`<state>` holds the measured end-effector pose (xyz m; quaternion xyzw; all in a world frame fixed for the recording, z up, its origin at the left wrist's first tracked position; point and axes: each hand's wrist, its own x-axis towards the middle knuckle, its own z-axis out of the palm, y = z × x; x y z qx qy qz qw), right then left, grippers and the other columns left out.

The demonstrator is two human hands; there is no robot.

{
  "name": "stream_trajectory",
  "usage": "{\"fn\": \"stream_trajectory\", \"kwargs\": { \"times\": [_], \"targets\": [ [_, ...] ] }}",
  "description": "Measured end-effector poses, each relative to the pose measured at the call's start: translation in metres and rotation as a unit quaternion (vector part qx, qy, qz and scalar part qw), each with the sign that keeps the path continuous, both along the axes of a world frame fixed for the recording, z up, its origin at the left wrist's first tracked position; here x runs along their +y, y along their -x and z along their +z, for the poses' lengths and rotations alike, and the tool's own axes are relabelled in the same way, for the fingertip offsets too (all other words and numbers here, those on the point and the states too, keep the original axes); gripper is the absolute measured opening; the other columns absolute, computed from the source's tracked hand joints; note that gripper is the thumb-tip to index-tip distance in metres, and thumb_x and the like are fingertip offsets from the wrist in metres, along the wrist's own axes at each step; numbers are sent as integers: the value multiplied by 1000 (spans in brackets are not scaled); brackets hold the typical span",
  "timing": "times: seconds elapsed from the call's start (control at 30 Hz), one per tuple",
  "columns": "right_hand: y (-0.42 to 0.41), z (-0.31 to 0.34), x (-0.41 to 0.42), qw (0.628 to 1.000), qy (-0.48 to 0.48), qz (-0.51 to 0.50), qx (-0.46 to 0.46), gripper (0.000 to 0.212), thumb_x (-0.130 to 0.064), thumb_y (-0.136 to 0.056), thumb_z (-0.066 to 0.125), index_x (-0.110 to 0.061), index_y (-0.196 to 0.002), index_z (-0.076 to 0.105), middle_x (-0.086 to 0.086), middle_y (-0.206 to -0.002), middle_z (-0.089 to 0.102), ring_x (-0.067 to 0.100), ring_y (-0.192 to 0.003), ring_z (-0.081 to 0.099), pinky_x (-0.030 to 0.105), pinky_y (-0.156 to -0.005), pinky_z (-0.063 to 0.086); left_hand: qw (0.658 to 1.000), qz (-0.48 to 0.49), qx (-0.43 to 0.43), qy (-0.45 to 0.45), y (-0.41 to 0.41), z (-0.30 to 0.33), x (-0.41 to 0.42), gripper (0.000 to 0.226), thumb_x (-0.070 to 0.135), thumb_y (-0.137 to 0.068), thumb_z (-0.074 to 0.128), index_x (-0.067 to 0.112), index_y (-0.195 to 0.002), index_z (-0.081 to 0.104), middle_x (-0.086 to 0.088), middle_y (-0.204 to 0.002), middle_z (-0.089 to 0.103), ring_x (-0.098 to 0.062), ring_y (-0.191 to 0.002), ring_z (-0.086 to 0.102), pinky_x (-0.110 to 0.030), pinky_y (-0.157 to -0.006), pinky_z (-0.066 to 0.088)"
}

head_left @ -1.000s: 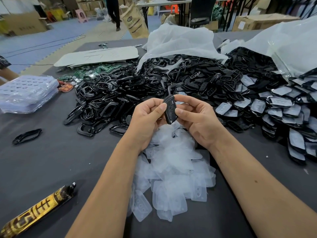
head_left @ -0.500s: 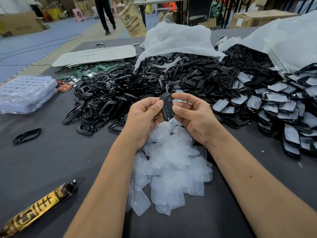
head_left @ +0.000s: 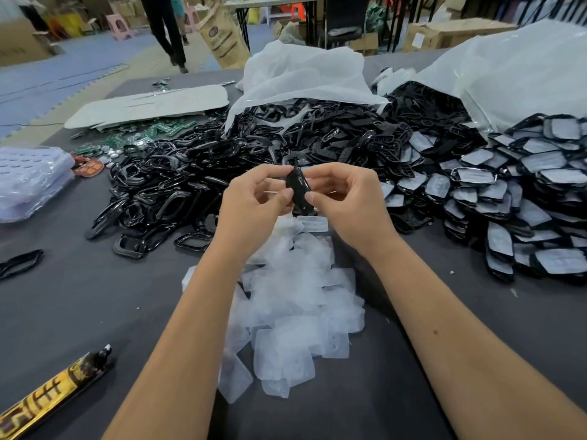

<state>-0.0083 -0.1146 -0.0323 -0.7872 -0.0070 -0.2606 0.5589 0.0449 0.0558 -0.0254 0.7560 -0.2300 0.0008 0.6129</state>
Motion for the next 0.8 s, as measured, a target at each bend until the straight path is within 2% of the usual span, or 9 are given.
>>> {"fn": "stream_trajectory", "kwargs": {
  "times": [0.07, 0.1, 0.2, 0.27, 0.33, 0.43, 0.57, 0.67, 0.8],
  "targets": [
    [3, 5, -16, 997, 58, -51, -12, 31, 7, -82, 77, -11, -107, 79, -4, -91, 77, 5, -85, 73, 21, -83, 59, 999, -12, -15, -27, -2, 10, -20, 31, -3, -95, 66, 17, -118, 73, -6, -95, 78, -28, -89, 75, -42, -85, 63],
    [6, 8, -26, 993, 82, -78, -17, 32, 7, -82, 76, -12, -107, 79, -5, -92, 77, 2, -86, 73, 17, -83, 57, 999, -18, -28, -40, -3, 15, -33, 32, -2, -94, 66, 16, -118, 73, -4, -99, 78, -26, -90, 75, -41, -86, 62],
    [15, 17, -58, 973, 164, -161, -21, 38, 11, -80, 67, -12, -107, 80, 0, -97, 79, 4, -87, 72, 17, -87, 57, 993, -36, -76, -83, -1, 20, -74, 39, -1, -91, 66, 19, -123, 74, 7, -106, 76, 0, -88, 70, -14, -85, 54],
    [23, 21, -84, 947, 232, -220, -8, 39, 10, -80, 64, -13, -106, 81, 3, -100, 79, 14, -92, 73, 25, -91, 57, 987, -51, -103, -115, 6, 19, -105, 44, -3, -88, 67, 16, -127, 73, 4, -113, 74, 2, -98, 66, -7, -90, 47],
    [31, 24, -108, 920, 283, -270, 17, 38, 8, -81, 62, -14, -105, 82, 6, -101, 78, 24, -99, 71, 34, -93, 55, 979, -70, -131, -143, 12, 14, -133, 49, -4, -86, 67, 12, -132, 70, -4, -126, 72, -12, -119, 64, -17, -105, 45],
    [43, 26, -138, 882, 324, -337, 62, 39, 7, -83, 57, -15, -105, 81, 11, -104, 76, 34, -106, 64, 41, -93, 51, 963, -96, -173, -182, 16, 6, -175, 51, -3, -83, 68, 10, -132, 70, -13, -131, 68, -28, -127, 59, -31, -113, 40],
    [48, 27, -162, 860, 350, -331, 169, 37, 3, -87, 56, -18, -105, 82, 14, -107, 76, 38, -108, 64, 42, -92, 54, 935, -101, -193, -282, 12, 2, -212, 38, 13, -96, 62, 27, -130, 71, 0, -139, 59, -28, -136, 39, -38, -113, 34],
    [46, 30, -166, 858, 345, -324, 202, 38, 0, -87, 56, -22, -105, 81, 12, -109, 76, 38, -107, 66, 43, -93, 55, 939, -84, -181, -279, 11, 4, -212, 36, 8, -93, 58, 24, -120, 76, -3, -132, 63, -31, -131, 46, -46, -107, 42],
    [26, 38, -149, 869, 349, -319, 145, 37, -2, -85, 57, -23, -104, 81, 9, -106, 78, 36, -107, 67, 46, -98, 52, 949, -7, -156, -274, 4, 9, -188, 38, 2, -84, 56, 17, -110, 79, -13, -118, 68, -35, -115, 59, -47, -98, 50]
  ]
}}
